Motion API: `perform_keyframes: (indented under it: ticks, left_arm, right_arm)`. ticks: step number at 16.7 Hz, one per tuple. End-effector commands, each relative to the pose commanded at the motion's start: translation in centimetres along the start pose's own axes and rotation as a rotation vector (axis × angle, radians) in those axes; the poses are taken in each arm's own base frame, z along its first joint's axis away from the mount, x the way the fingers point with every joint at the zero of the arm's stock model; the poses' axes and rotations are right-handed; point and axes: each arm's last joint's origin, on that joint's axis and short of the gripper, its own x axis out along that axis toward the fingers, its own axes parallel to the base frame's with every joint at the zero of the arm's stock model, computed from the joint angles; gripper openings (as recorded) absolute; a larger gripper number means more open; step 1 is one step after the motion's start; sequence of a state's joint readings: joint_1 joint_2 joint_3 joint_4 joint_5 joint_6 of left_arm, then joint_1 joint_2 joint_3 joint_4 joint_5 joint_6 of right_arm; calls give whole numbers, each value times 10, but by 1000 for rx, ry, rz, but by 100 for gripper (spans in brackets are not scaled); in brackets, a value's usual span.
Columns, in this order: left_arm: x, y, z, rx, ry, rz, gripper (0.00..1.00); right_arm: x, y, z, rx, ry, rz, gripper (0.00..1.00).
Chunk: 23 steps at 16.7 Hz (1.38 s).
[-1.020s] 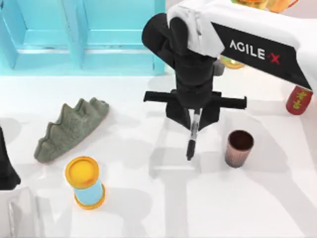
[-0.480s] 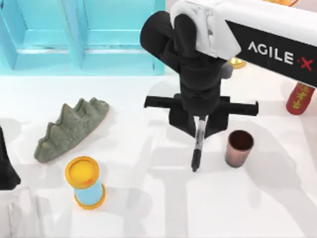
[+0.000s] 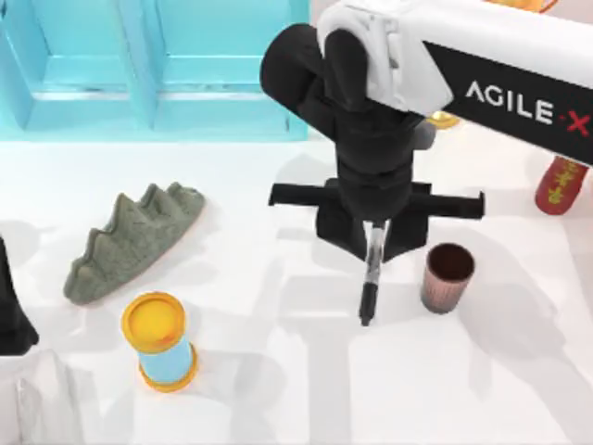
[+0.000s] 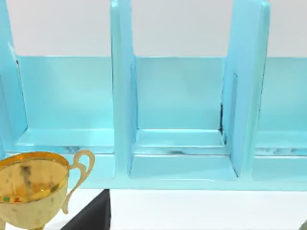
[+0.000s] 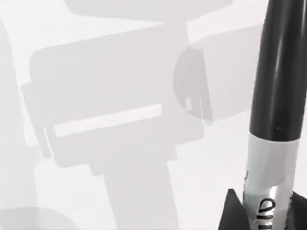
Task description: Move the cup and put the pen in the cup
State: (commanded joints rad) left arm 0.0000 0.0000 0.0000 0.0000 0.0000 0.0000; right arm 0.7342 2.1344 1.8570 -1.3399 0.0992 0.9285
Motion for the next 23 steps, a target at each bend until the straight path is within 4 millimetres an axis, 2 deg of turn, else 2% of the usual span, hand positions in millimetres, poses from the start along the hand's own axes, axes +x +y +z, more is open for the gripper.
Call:
perform_keyframes:
  ticks: [2, 5, 10, 14, 17, 23]
  left_arm:
    - [0, 0, 0, 0, 0, 0, 100]
    - [0, 0, 0, 0, 0, 0, 100]
    - [0, 0, 0, 0, 0, 0, 100]
    - [0, 0, 0, 0, 0, 0, 100]
    - [0, 0, 0, 0, 0, 0, 100]
    - [0, 0, 0, 0, 0, 0, 100]
  right_arm:
    - [-2, 4, -4, -47, -44, 21, 0]
    - [-13, 17, -15, -176, -215, 88, 0]
    - [-48, 40, -33, -381, -733, 184, 0]
    - [-76, 45, -45, -385, -1153, 192, 0]
    - [-73, 47, -64, -381, -1326, 138, 0]
    - [-63, 42, -103, -348, -1508, 29, 0]
